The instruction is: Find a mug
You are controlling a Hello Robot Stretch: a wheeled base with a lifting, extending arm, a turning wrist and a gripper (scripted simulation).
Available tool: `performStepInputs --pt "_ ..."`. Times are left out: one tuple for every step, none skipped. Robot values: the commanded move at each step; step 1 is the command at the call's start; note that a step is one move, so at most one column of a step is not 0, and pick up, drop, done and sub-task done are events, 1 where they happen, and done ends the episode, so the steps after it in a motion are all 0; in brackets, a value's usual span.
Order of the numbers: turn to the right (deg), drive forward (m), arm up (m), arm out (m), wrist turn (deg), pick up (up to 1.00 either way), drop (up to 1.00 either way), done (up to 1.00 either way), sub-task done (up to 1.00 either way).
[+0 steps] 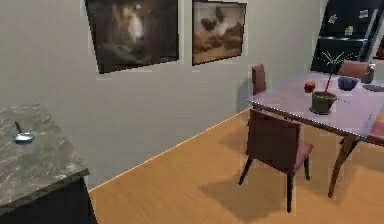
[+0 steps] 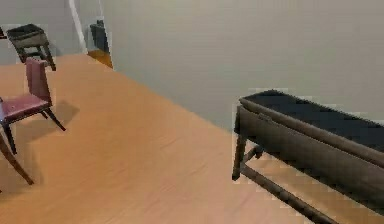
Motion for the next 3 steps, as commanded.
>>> performStepInputs --pt "-42.0 0.00 0.00 0.00 0.0 0.00 0.00 0.00 0.00" --pt "0.0 0.25 0.00 0.00 0.0 0.00 0.00 0.00 0.00" --pt "-45.0 0.00 0.00 0.00 0.0 0.00 0.00 0.00 0.00"
